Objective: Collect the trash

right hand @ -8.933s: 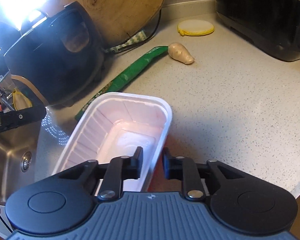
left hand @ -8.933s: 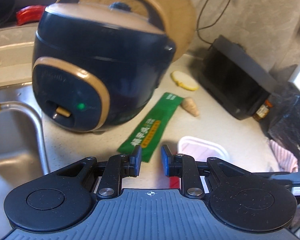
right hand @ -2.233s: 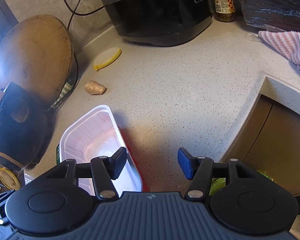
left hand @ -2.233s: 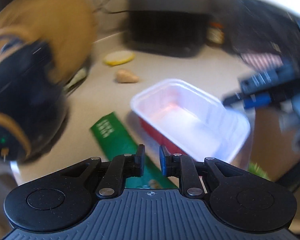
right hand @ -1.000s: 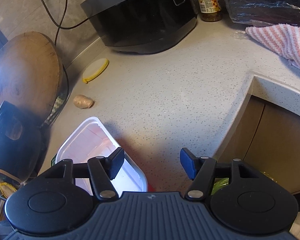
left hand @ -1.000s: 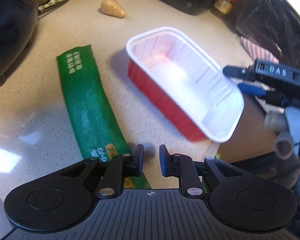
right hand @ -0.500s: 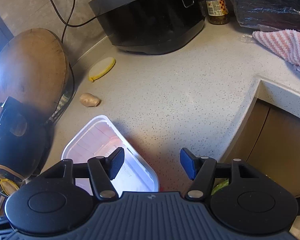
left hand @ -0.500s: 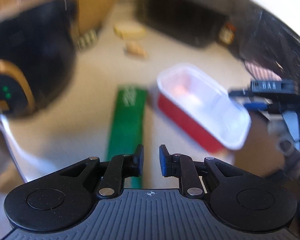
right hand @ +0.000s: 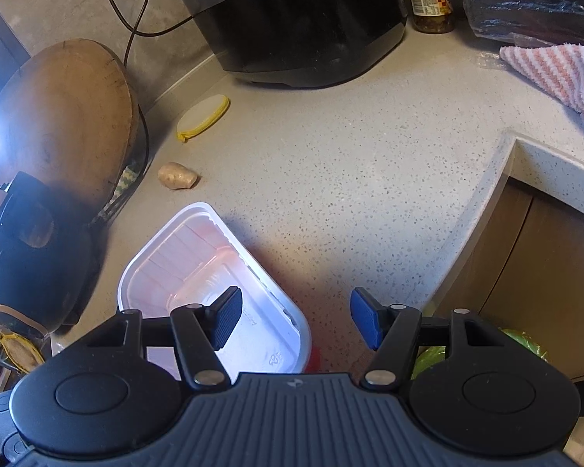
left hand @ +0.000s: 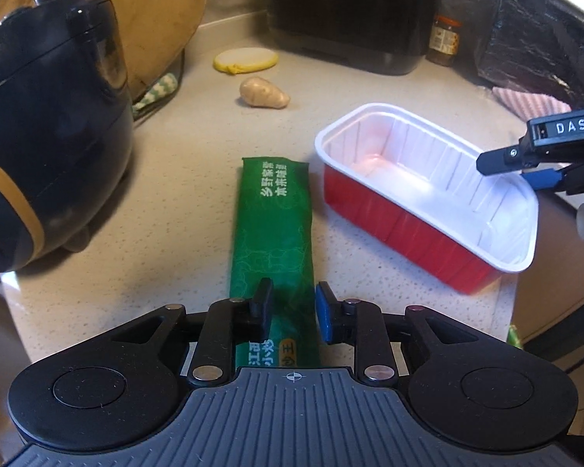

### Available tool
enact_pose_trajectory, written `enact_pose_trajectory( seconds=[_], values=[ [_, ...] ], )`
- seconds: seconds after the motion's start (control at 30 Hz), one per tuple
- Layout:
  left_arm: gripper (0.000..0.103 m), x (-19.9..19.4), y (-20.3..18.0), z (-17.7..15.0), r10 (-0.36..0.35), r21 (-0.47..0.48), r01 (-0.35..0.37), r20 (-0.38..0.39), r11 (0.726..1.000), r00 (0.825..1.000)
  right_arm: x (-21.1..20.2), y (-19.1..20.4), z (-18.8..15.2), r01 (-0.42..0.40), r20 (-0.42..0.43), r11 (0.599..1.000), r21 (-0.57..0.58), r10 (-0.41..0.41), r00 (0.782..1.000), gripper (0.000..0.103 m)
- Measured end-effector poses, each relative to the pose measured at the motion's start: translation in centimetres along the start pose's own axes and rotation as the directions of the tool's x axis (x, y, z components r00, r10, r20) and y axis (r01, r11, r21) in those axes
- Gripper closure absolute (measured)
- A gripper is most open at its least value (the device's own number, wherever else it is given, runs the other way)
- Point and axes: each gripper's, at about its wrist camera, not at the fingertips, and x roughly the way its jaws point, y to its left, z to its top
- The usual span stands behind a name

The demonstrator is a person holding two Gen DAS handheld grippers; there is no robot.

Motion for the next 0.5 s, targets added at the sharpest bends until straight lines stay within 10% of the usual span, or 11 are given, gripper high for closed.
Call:
enact_pose_trajectory(
  seconds=[0.5],
  values=[
    [0.076, 0.0, -0.5, 0.3, 0.07, 0.065, -0.068, -0.017, 0.996, 0.997, 0.3, 1.1, -0.5, -0.029, -0.029, 0.999, -0.043, 0.028, 0.999, 0.041]
  ],
)
